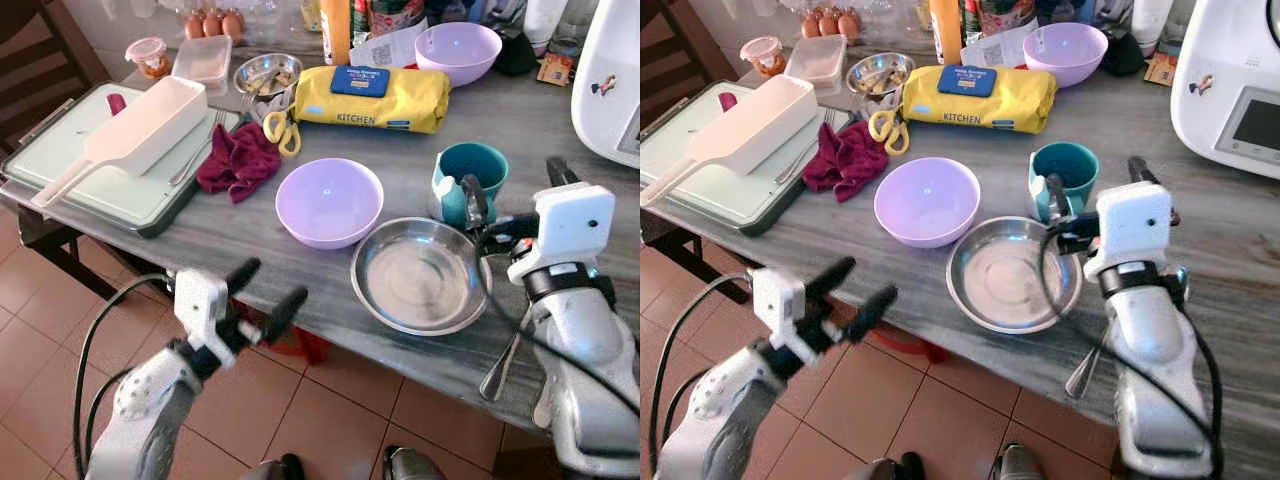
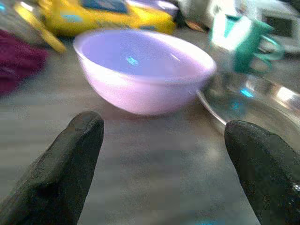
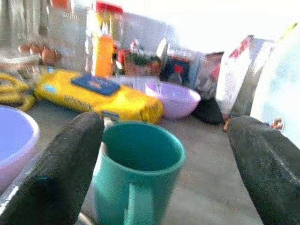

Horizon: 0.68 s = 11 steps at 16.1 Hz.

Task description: Setting the table

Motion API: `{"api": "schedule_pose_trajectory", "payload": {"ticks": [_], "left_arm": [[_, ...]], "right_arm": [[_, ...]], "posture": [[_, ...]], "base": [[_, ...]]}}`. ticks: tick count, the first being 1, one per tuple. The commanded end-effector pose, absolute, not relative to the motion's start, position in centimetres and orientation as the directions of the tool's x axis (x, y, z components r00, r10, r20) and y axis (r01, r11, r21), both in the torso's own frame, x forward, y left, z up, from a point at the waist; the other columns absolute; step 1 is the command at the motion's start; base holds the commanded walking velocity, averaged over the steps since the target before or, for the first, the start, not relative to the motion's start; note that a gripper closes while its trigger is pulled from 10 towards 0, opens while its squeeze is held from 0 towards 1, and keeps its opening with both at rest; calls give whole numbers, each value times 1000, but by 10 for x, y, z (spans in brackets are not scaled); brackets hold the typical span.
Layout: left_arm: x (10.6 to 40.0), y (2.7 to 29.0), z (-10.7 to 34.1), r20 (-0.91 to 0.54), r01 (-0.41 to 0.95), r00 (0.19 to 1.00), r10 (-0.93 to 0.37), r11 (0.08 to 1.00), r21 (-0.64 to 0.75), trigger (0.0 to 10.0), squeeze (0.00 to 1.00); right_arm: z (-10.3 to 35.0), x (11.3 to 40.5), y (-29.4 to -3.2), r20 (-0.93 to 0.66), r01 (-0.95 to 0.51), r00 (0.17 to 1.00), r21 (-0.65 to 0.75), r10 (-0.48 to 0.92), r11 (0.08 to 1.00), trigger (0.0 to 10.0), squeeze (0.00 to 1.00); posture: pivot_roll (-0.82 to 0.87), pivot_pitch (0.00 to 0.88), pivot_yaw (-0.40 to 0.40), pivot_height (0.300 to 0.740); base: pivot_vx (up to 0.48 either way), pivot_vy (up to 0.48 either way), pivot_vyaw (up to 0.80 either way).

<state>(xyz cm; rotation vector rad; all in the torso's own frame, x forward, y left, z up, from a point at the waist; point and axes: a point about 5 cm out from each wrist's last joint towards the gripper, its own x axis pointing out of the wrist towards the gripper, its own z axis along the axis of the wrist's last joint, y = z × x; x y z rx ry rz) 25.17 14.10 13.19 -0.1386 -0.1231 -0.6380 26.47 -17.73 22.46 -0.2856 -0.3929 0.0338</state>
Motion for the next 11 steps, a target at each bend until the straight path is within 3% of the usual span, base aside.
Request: {"api": "schedule_pose_trajectory", "payload": {"ticks": [1, 2, 3, 9, 11], "left_arm": [[252, 148, 127, 132, 568, 820, -556, 819, -78, 10000, 0], [256, 151, 128, 131, 526, 847, -516, 848, -60, 10000, 0], [260, 153, 128, 125, 492, 866, -484, 870, -42, 10000, 0], [290, 169, 136, 133, 279, 950, -282, 959, 39, 10000, 0], [295, 169, 138, 140, 253, 957, -255, 967, 32, 10000, 0]], "right_arm": [[228, 260, -169, 390, 13, 915, -287, 104, 958, 10000, 894], [224, 258, -162, 381, -11, 916, -283, 122, 959, 10000, 71], [221, 256, -157, 375, -27, 917, -279, 135, 960, 10000, 0], [215, 253, -143, 372, -33, 917, -294, 146, 955, 10000, 0], [215, 255, -143, 369, -36, 917, -301, 151, 953, 10000, 0]], "posture": [[-153, 192, 111, 740], [-154, 189, 110, 740], [-152, 183, 107, 740], [-145, 147, 100, 740], [-145, 139, 97, 740]], "base": [[0, 0, 0], [0, 0, 0], [0, 0, 0], [0, 0, 0], [0, 0, 800]]}}
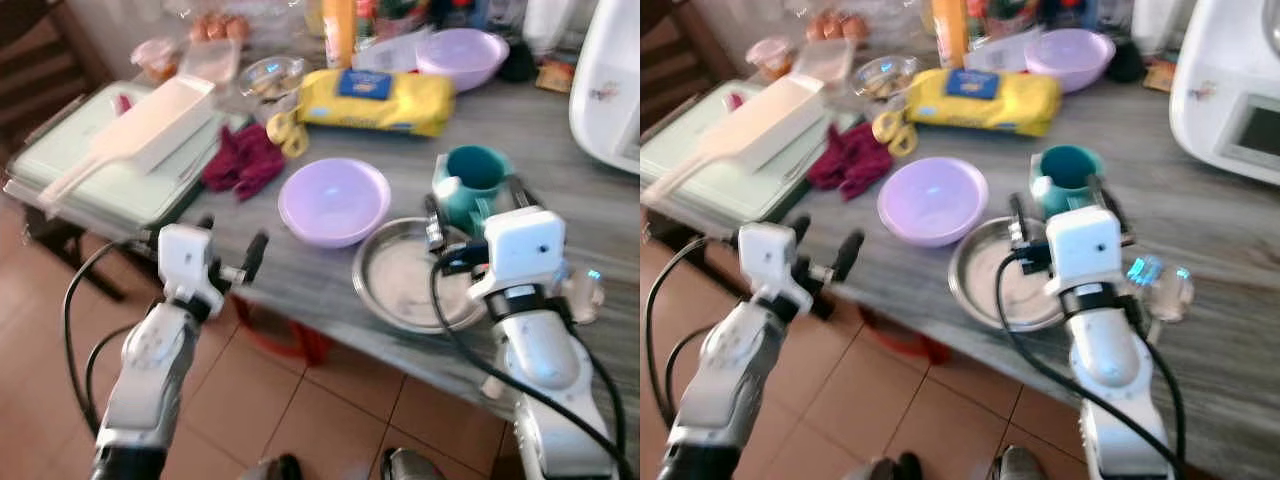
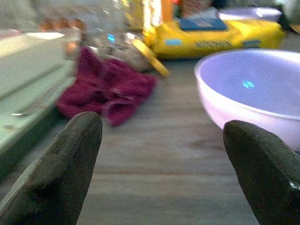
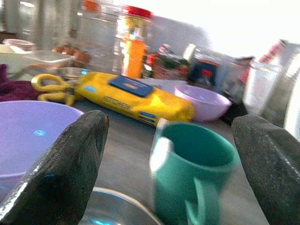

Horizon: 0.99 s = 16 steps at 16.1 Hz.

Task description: Setting the table

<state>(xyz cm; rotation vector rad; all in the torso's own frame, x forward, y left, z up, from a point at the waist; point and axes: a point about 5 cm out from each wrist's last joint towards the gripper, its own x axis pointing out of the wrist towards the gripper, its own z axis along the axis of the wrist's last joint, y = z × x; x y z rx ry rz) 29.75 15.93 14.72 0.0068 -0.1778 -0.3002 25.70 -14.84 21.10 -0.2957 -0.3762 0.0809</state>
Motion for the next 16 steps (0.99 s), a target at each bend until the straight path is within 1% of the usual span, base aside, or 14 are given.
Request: {"api": "schedule_pose_trajectory", "payload": {"ticks": [1, 5, 10, 12, 14, 16], "left_arm": [[295, 169, 138, 142, 247, 958, -249, 968, 30, 10000, 0], [295, 170, 136, 144, 194, 969, -201, 979, 60, 10000, 0], [298, 175, 131, 135, 60, 988, -75, 992, 115, 10000, 0], [301, 181, 130, 124, -9, 992, -9, 989, 144, 10000, 0], [301, 185, 128, 119, -34, 993, 19, 991, 131, 10000, 0], [300, 183, 128, 118, -4, 993, -12, 991, 134, 10000, 0]], "right_arm": [[215, 255, -144, 369, -36, 917, -302, 152, 953, 10000, 0], [215, 257, -142, 371, -42, 915, -308, 161, 950, 10000, 0], [214, 257, -141, 366, -52, 915, -312, 171, 949, 10000, 0], [214, 258, -141, 363, -55, 916, -313, 173, 948, 10000, 0], [214, 258, -140, 361, -59, 915, -315, 178, 947, 10000, 0], [214, 257, -140, 359, -61, 916, -317, 179, 946, 10000, 0]], "posture": [[-145, 138, 96, 740], [-145, 135, 95, 740], [-146, 141, 94, 740], [-146, 145, 93, 740], [-146, 148, 93, 740], [-149, 151, 92, 740]], "base": [[0, 0, 800], [0, 0, 800], [0, 0, 800], [0, 0, 800], [0, 0, 800], [0, 0, 800]]}}
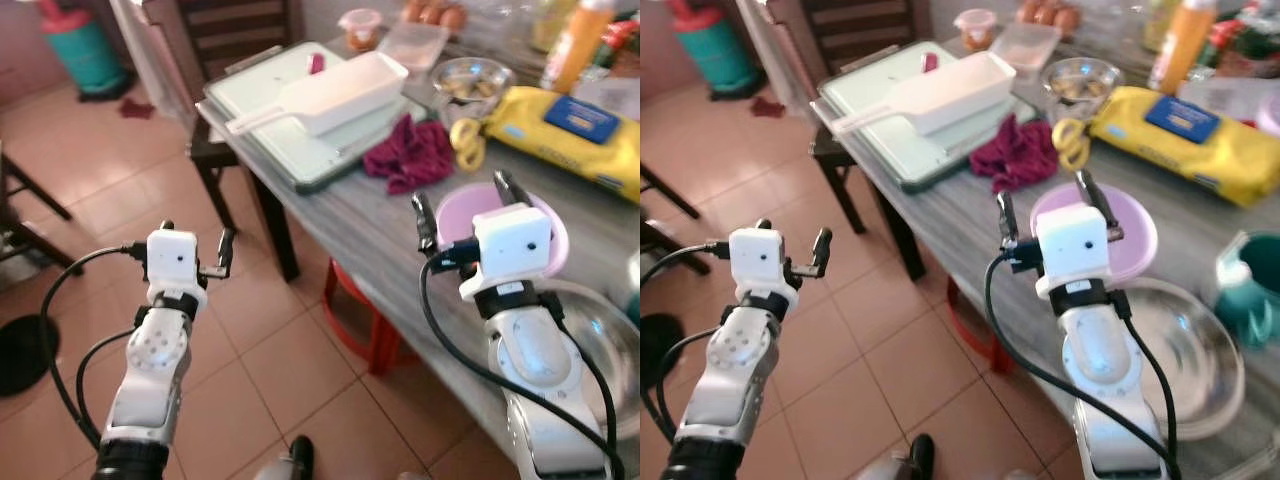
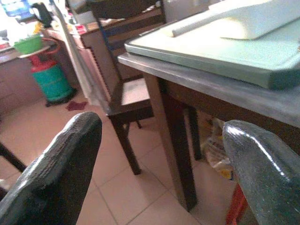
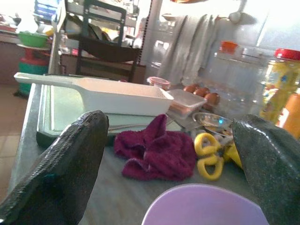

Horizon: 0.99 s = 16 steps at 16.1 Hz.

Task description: Setting the table

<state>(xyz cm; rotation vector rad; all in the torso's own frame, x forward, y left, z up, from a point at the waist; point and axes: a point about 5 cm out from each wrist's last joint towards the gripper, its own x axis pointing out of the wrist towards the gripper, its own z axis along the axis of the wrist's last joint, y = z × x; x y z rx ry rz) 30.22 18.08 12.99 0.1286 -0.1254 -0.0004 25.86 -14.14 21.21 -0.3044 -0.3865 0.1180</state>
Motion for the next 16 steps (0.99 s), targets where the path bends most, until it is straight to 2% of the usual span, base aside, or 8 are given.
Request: {"api": "schedule_pose_trajectory", "payload": {"ticks": [1, 12, 16], "left_arm": [[300, 183, 128, 121, -23, 993, 8, 992, 127, 10000, 0], [299, 189, 128, 149, -169, 978, 148, 976, 138, 10000, 0], [297, 184, 128, 157, -183, 974, 161, 973, 140, 10000, 0]], "right_arm": [[213, 257, -140, 355, -63, 917, -320, 181, 945, 10000, 0], [215, 258, -139, 354, -78, 913, -332, 201, 940, 10000, 0], [210, 260, -137, 326, -102, 921, -326, 213, 940, 10000, 0]], "posture": [[-153, 152, 89, 740], [-151, 154, 83, 740], [-150, 148, 61, 740]], "base": [[0, 0, 800], [0, 0, 800], [0, 0, 219]]}}
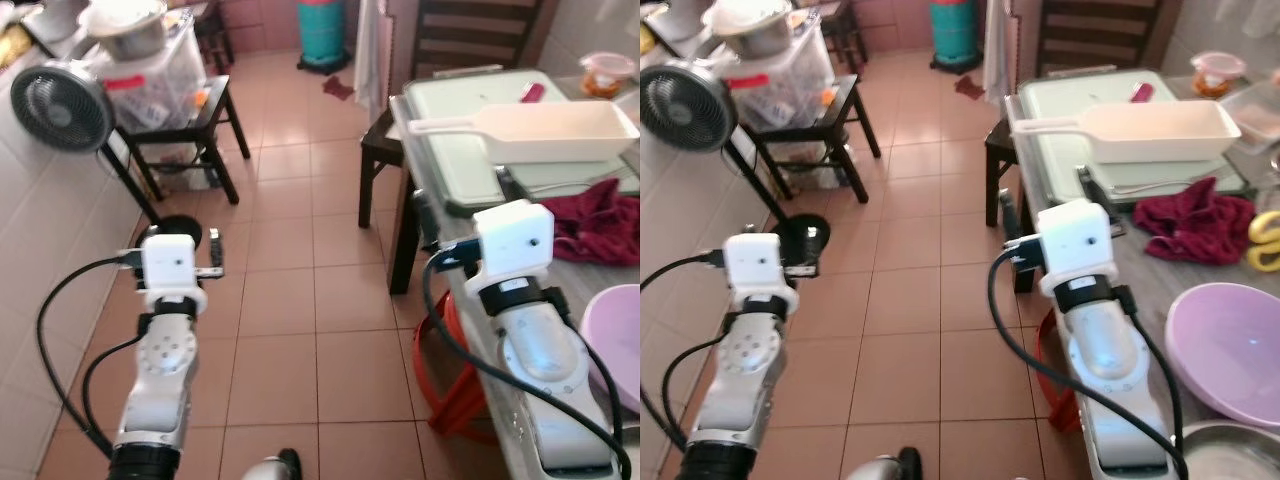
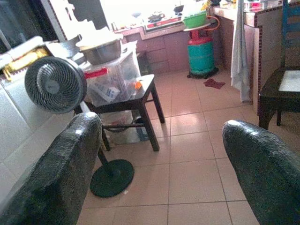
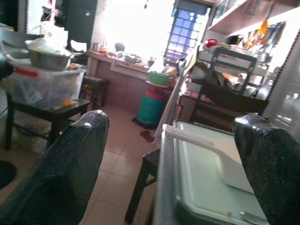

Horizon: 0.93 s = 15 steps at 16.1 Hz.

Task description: Setting the table

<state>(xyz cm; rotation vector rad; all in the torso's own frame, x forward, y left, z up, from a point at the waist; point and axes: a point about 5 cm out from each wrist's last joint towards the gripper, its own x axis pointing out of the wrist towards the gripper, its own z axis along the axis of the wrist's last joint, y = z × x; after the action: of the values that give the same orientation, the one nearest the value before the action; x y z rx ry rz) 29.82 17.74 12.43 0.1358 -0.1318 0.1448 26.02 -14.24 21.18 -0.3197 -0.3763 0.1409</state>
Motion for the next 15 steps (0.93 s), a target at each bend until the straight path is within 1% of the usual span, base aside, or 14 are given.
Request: {"api": "schedule_pose_trajectory", "payload": {"ticks": [1, 3, 4, 6, 7, 8, 9, 11, 12, 14, 15], "left_arm": [[297, 182, 126, 151, -181, 975, 162, 976, 124, 10000, 0], [296, 180, 125, 160, -205, 971, 180, 966, 157, 10000, 0], [298, 178, 125, 154, -210, 970, 190, 969, 130, 10000, 0], [299, 179, 125, 146, -224, 968, 206, 967, 121, 10000, 0], [299, 182, 125, 149, -254, 960, 235, 959, 125, 10000, 0], [299, 183, 126, 151, -271, 956, 251, 954, 127, 10000, 0], [300, 182, 125, 142, -248, 962, 233, 963, 103, 10000, 0], [302, 181, 127, 165, -232, 964, 210, 965, 122, 10000, 0], [302, 182, 127, 160, -237, 963, 216, 963, 126, 10000, 0], [304, 179, 126, 155, -220, 968, 198, 965, 144, 10000, 0], [304, 178, 126, 154, -217, 969, 194, 965, 147, 10000, 0]], "right_arm": [[207, 262, -139, 316, -77, 929, -339, 190, 938, 10000, 0], [204, 266, -138, 287, -88, 939, -334, 190, 938, 10000, 0], [204, 270, -140, 282, -93, 940, -325, 190, 941, 10000, 0], [204, 274, -142, 267, -100, 945, -307, 186, 946, 10000, 0], [204, 277, -143, 259, -99, 949, -294, 179, 951, 10000, 0], [204, 279, -143, 257, -93, 951, -293, 172, 952, 10000, 0], [203, 281, -143, 256, -93, 951, -291, 171, 952, 10000, 0], [198, 284, -141, 230, -121, 958, -218, 171, 969, 10000, 0], [196, 286, -142, 221, -102, 964, -202, 147, 974, 10000, 0], [190, 286, -144, 182, -108, 973, -190, 143, 976, 10000, 0], [189, 285, -145, 177, -118, 973, -177, 150, 977, 10000, 0]], "posture": [[-149, 146, 52, 740], [-146, 135, 24, 740], [-141, 128, 3, 740], [-138, 122, -9, 740], [-134, 116, -17, 740], [-132, 114, -18, 740], [-130, 112, -20, 740], [-123, 107, -13, 740], [-123, 108, -1, 740], [-124, 111, 17, 740], [-124, 111, 17, 740]], "base": [[0, 0, 0], [0, 0, 0], [0, 0, 0], [0, 0, 0], [0, 0, 0], [0, 0, 0], [0, 0, 0], [0, 0, 0], [0, 0, 0], [0, 0, 0], [0, 304, 0]]}}
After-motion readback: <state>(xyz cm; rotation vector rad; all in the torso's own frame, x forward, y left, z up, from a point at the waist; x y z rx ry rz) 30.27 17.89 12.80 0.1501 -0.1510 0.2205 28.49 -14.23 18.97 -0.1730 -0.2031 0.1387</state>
